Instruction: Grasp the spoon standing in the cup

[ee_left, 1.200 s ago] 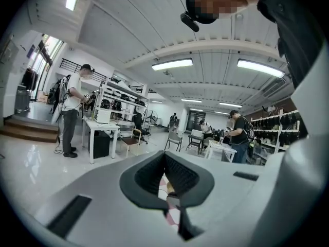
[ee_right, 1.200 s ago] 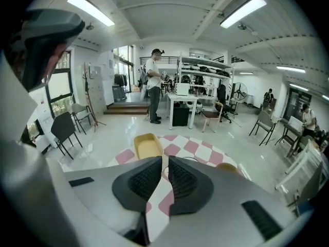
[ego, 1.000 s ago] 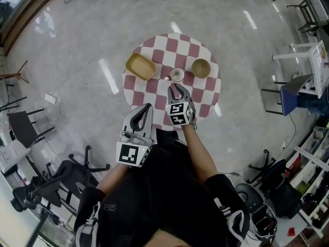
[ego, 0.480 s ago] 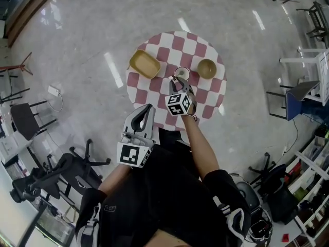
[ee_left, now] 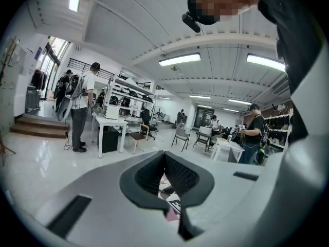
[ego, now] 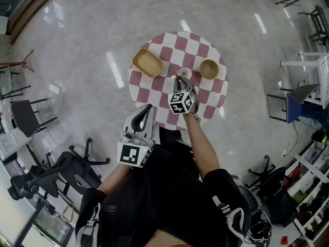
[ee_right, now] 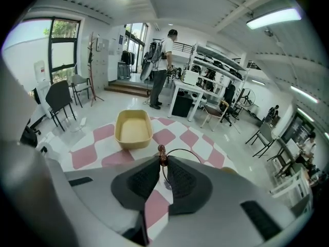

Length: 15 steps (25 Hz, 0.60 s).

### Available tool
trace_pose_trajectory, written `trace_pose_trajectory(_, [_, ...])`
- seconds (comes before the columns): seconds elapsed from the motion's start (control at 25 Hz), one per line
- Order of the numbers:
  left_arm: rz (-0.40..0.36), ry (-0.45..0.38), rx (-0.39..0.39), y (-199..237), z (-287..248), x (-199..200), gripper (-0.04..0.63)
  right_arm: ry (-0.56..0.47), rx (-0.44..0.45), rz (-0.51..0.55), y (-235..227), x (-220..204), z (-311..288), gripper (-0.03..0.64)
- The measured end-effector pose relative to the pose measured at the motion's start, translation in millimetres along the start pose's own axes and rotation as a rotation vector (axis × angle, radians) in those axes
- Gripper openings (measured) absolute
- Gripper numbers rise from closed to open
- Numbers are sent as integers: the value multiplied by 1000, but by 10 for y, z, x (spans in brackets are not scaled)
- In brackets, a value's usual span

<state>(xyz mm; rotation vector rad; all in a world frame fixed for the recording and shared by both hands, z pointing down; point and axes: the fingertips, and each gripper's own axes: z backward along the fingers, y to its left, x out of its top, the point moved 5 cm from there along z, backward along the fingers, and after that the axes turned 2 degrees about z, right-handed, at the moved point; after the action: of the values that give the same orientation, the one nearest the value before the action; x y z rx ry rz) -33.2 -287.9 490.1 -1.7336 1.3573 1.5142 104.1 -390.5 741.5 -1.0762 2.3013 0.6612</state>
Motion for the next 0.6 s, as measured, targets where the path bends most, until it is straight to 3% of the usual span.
trace_pose_trajectory(0.28, [-4, -22, -20, -18, 175, 21, 9, -63, -10, -46, -23, 37, 223, 60])
trace_pose_trajectory(0.6, [-8, -85, -66, -10, 561, 54, 9, -195, -109, -132, -25, 224, 853, 58])
